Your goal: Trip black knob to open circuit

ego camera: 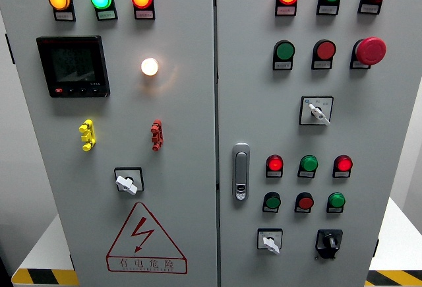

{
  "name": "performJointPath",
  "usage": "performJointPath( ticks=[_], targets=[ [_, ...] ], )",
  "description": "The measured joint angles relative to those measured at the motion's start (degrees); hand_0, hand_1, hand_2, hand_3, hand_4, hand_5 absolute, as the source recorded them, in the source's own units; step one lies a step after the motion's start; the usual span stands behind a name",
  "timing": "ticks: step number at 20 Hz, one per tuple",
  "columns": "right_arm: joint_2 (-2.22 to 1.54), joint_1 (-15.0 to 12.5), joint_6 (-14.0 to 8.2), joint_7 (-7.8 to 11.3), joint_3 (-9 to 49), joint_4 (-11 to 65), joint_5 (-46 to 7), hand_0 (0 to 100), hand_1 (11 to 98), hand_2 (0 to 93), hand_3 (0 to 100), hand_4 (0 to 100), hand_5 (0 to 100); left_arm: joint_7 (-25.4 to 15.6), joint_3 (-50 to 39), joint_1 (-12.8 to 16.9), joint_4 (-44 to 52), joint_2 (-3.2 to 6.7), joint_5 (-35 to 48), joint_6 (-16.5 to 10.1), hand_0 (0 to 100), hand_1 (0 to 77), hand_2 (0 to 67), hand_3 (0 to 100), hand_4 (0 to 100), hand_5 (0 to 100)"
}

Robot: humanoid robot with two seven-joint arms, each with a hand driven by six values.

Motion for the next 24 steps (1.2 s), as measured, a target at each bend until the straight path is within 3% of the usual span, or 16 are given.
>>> performJointPath(
  ticks=[7, 10, 11, 14, 16, 20, 24],
  targets=[
    [-0.36, -7.71, -6.89, -4.24, -8.79, 31.14, 3.72, 76, 45.3, 0.4, 35, 33, 49, 0.0, 0.0, -0.01, 0.0, -0.03, 0.0, 0.0, 0, 3.0, 13.0, 21, 7, 1],
    [-0.4, -9.79, -9.59, -4.71, -11.82, 39.95, 4.08, 78, 48.5, 0.0, 46, 51, 60, 0.0, 0.0, -0.01, 0.0, -0.04, 0.0, 0.0, 0, 3.0, 13.0, 21, 7, 1],
    [-0.38, -10.26, -10.73, -4.77, -12.54, 42.1, 4.1, 80, 48.9, 0.0, 54, 63, 67, 0.0, 0.0, 0.0, 0.0, -0.04, 0.0, 0.0, 0, 3.0, 13.0, 21, 7, 1],
    [-0.27, -11.71, -12.88, -4.84, -14.02, 47.69, 4.12, 84, 51.0, 0.0, 72, 80, 86, 0.0, 0.0, 0.02, 0.0, -0.01, 0.0, 0.0, 0, 3.0, 13.0, 21, 7, 1],
    [-0.2, -11.91, -13.26, -4.91, -14.35, 50.02, 4.12, 87, 53.2, 0.0, 82, 87, 100, 0.01, 0.0, 0.03, 0.0, -0.01, 0.0, 0.0, 0, 3.0, 13.0, 21, 7, 1],
    [0.1, -9.45, -13.43, -6.21, -14.43, 52.16, 4.08, 98, 59.0, 0.0, 88, 96, 100, 0.01, 0.01, 0.0, 0.0, -0.02, 0.0, 0.0, 0, 3.0, 13.0, 21, 7, 1],
    [0.14, -6.36, -13.81, -7.57, -14.07, 53.37, 4.08, 100, 64.3, 0.0, 87, 97, 100, 0.01, 0.01, -0.01, 0.0, -0.05, 0.0, 0.0, 0, 3.0, 13.0, 21, 7, 1]
  ],
)
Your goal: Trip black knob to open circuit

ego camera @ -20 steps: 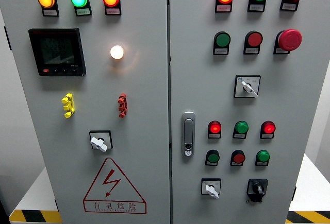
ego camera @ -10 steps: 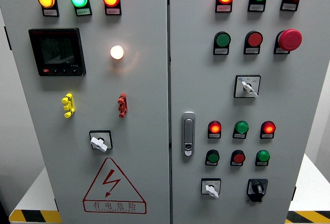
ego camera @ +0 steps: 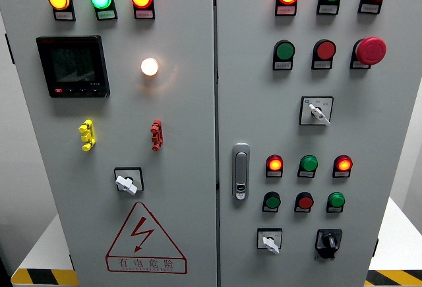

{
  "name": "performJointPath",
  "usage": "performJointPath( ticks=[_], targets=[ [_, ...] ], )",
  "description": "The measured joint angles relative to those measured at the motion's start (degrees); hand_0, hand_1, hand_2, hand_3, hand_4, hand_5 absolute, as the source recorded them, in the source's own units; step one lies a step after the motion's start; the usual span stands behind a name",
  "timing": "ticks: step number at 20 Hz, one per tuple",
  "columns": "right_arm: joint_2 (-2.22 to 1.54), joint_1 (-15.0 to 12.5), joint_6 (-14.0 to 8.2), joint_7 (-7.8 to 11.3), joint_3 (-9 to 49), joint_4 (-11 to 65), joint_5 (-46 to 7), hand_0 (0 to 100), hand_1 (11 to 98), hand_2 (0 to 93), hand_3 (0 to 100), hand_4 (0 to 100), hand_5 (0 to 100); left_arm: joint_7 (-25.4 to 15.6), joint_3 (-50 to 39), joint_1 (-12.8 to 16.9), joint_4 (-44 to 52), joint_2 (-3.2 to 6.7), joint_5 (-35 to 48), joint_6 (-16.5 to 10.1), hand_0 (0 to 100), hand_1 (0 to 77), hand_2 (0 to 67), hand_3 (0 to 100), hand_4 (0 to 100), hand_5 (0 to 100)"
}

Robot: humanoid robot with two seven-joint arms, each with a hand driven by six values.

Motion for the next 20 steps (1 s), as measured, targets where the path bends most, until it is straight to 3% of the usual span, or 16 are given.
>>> performJointPath(
  ticks=[6, 12, 20],
  targets=[
    [0.5, 4.67, -0.09, -1.58, 0.29, 0.9, 0.2, 100, 73.7, 0.0, 86, 95, 100, 0.0, 0.0, 0.02, 0.0, 0.05, 0.0, 0.0, 0, 3.0, 13.0, 21, 7, 1],
    [0.61, 7.58, -0.22, -2.4, 0.66, 0.91, 1.24, 100, 82.5, 0.0, 85, 92, 100, 0.0, 0.0, -0.02, 0.0, 0.04, 0.0, 0.0, 0, 3.0, 13.0, 21, 7, 1],
    [0.61, 10.48, -0.47, -3.78, 2.45, 0.18, 5.9, 100, 84.4, 0.0, 85, 92, 100, 0.0, 0.0, 0.03, 0.0, 0.01, 0.0, 0.0, 0, 3.0, 13.0, 21, 7, 1]
  ],
)
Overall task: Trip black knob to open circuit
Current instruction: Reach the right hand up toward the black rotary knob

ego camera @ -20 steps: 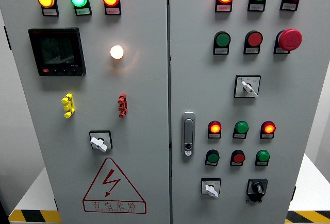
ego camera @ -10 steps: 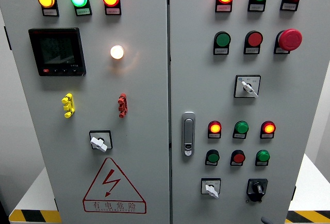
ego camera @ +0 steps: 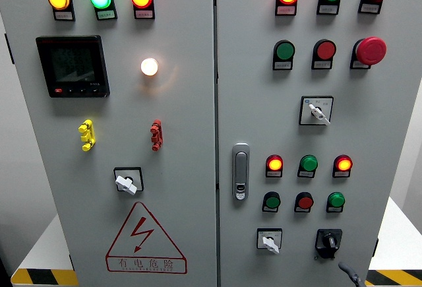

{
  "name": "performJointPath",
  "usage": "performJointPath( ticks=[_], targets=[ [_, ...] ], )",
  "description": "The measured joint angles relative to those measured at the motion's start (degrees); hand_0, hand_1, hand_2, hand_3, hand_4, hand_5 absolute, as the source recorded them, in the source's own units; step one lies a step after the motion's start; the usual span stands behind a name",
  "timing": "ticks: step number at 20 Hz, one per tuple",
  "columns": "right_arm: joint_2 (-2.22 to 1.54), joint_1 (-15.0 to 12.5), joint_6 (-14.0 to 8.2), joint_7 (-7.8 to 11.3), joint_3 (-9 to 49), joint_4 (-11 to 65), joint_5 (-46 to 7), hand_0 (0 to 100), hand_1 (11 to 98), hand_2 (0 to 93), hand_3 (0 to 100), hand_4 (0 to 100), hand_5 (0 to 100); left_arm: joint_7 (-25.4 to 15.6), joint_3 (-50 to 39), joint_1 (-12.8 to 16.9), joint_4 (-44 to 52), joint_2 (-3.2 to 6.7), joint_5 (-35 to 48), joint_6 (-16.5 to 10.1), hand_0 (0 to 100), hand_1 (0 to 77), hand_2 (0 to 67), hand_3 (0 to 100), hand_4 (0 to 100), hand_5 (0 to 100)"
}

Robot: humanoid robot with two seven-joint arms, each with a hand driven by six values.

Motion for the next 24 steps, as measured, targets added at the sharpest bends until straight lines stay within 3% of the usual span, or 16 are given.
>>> performJointPath(
  ticks=[7, 24],
  targets=[
    [0.03, 2.39, 0.04, -1.0, 1.11, -1.04, 3.16, 100, 83.5, 0.0, 85, 92, 100, 0.0, 0.0, -0.01, 0.0, 0.03, 0.0, 0.0, 0, 2.9, 13.0, 21, 7, 1],
    [0.0, 3.54, 0.04, -2.55, 0.48, -1.32, 5.91, 100, 80.5, 0.0, 86, 93, 100, 0.0, 0.0, -0.03, 0.0, 0.0, 0.0, 0.0, 0, 3.0, 13.0, 21, 7, 1]
  ],
)
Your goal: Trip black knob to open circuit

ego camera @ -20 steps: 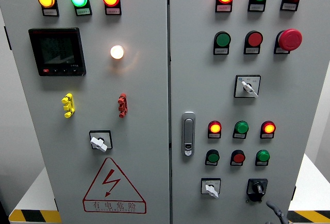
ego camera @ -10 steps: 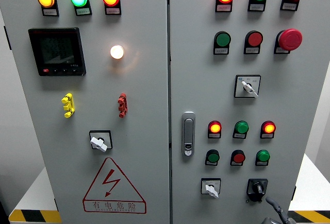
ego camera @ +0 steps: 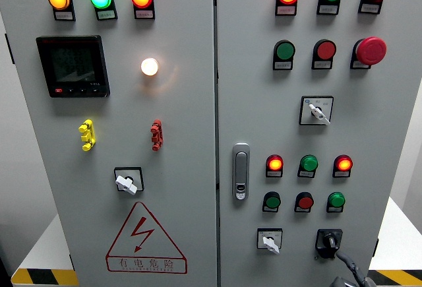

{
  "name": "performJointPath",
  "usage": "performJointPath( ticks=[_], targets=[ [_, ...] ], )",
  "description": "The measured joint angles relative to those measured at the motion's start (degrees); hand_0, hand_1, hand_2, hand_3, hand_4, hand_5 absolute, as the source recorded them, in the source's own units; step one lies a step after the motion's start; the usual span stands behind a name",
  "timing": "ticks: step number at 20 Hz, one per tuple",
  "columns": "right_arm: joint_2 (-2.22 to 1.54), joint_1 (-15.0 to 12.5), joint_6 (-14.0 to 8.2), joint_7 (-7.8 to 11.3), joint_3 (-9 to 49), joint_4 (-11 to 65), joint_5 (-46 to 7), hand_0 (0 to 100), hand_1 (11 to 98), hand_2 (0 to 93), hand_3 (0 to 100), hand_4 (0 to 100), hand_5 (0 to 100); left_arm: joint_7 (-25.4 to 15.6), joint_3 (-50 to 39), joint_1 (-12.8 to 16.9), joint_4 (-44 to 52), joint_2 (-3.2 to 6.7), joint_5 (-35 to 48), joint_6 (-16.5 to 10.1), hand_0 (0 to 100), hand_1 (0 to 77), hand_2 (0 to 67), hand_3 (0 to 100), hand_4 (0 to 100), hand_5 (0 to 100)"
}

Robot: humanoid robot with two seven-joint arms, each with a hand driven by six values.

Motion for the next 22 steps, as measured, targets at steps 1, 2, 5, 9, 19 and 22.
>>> performJointPath(
  ticks=[1, 2, 5, 9, 19, 22],
  targets=[
    [0.0, 0.0, 0.03, -0.07, -0.08, -0.01, 0.0, 100, 80.3, 0.0, 86, 93, 100, 0.0, 0.0, 0.01, 0.0, 0.0, 0.0, 0.0, 0, 3.0, 13.0, 21, 7, 1],
    [0.0, 0.0, 0.06, -0.1, -0.15, -0.01, 0.01, 100, 80.2, 0.0, 86, 93, 100, 0.0, 0.0, 0.03, 0.0, 0.01, 0.0, 0.0, 0, 3.0, 13.0, 21, 7, 1],
    [0.0, 0.0, 0.26, -0.13, -0.29, -0.15, 0.05, 100, 79.7, 0.0, 86, 94, 100, 0.0, 0.0, 0.06, 0.0, 0.01, 0.0, 0.0, 0, 3.0, 13.0, 21, 7, 1],
    [0.0, 0.15, 0.54, -0.15, -0.59, -0.5, 0.09, 100, 79.1, 0.0, 86, 94, 100, 0.0, 0.0, 0.03, 0.0, 0.01, 0.0, 0.0, 0, 3.0, 13.0, 21, 7, 1],
    [-0.01, 1.84, 0.75, -0.76, -1.81, -1.71, 1.43, 100, 78.0, 0.0, 87, 94, 100, 0.0, 0.0, 0.0, 0.0, -0.02, 0.0, 0.0, 0, 3.0, 13.0, 21, 7, 1],
    [0.0, 1.9, 0.75, -1.08, -1.95, -1.72, 1.97, 100, 77.0, 0.0, 87, 95, 100, 0.0, 0.0, -0.01, 0.0, 0.01, 0.0, 0.0, 0, 3.0, 13.0, 21, 7, 1]
  ],
)
